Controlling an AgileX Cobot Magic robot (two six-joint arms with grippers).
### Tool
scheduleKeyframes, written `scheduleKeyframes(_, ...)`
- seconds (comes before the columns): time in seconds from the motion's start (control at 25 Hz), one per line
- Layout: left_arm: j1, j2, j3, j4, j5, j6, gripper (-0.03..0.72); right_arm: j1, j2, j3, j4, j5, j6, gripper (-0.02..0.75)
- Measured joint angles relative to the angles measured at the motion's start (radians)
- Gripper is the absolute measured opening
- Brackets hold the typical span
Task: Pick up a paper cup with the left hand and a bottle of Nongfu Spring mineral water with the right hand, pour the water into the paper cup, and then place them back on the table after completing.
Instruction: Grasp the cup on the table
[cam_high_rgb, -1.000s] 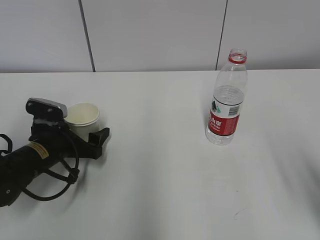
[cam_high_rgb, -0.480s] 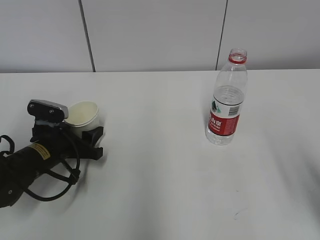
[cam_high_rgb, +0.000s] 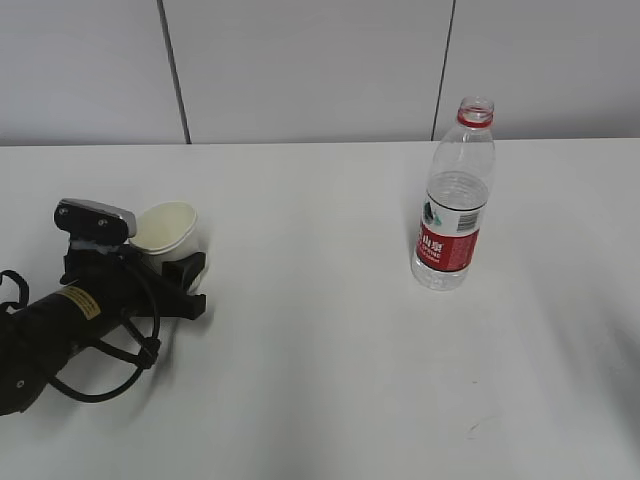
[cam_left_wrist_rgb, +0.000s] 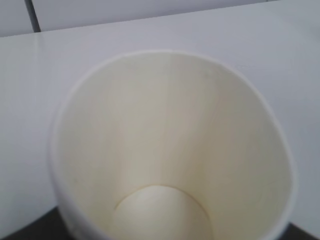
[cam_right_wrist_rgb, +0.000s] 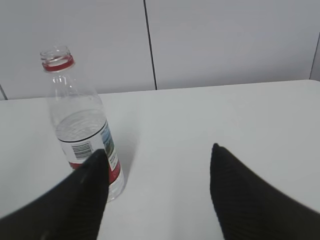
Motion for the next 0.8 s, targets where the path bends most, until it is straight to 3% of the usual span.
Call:
scheduleKeyframes(0.16, 0.000, 0.000, 0.000, 0.000, 0.000, 0.000, 0.370, 0.000, 0.132, 0.000, -0.043, -0.113, 0.062, 0.480)
scheduleKeyframes(0.44, 0.000, 0.000, 0.000, 0.000, -0.001, 0.000, 0.368, 0.000, 0.401, -0.032, -0.335, -0.290, 0.292, 0.592)
scheduleKeyframes(0.8, 0.000, 0.000, 0.000, 0.000, -0.002, 0.000, 0.368, 0.000, 0.802, -0.139, -0.440, -0.623, 0.313, 0.629)
